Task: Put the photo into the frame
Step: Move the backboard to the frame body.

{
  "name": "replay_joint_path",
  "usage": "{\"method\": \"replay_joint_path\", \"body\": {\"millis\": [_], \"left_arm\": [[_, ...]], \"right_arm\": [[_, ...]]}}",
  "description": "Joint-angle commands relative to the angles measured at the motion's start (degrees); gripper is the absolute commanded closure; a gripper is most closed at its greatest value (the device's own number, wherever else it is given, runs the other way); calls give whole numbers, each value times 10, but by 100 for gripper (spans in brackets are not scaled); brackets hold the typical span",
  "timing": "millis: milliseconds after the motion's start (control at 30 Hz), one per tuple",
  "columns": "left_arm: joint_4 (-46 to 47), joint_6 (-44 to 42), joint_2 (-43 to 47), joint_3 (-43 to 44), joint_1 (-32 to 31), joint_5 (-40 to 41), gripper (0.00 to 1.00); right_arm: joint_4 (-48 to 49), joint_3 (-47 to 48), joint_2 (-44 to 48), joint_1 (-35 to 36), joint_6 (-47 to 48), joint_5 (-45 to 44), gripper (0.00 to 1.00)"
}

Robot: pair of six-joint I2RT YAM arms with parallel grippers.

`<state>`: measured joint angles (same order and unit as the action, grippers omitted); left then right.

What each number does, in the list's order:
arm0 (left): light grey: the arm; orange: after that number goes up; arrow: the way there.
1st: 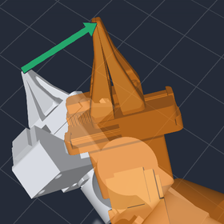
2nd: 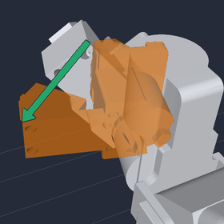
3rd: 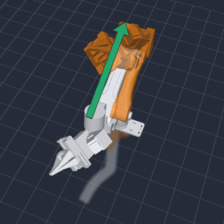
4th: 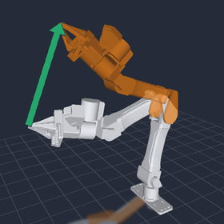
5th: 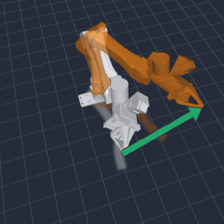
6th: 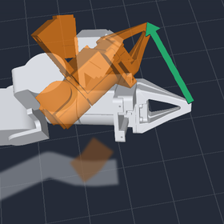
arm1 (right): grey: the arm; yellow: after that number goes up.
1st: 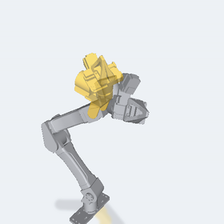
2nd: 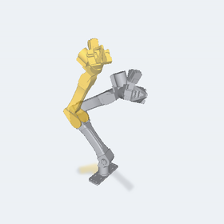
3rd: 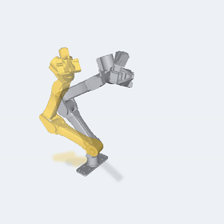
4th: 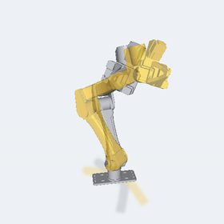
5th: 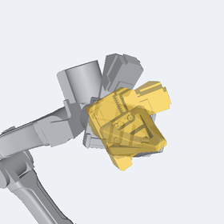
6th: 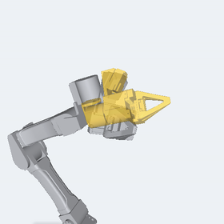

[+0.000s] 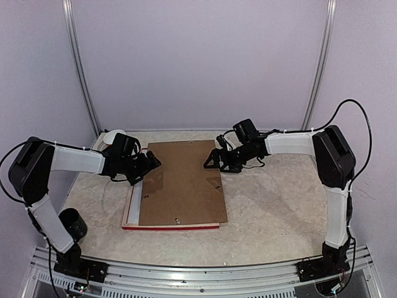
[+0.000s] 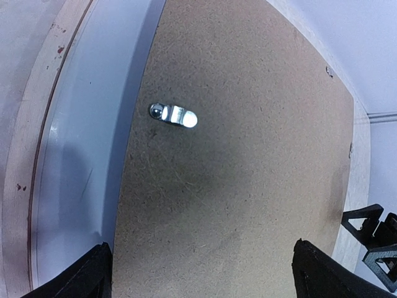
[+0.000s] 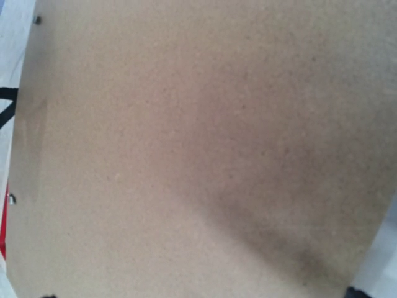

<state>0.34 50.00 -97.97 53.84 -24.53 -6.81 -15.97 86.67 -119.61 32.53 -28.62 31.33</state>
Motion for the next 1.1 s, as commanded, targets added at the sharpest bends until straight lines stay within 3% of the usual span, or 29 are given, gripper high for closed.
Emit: {"method": "replay_joint_path", "body": {"millis": [0, 1067], "left_arm": [[30, -3, 1, 26, -4, -29, 1], [33, 3, -2, 24, 17, -16, 1]], "right_arm": [[31, 25, -16, 23, 0, 52, 1], [59, 36, -32, 39, -11, 56, 1]]}}
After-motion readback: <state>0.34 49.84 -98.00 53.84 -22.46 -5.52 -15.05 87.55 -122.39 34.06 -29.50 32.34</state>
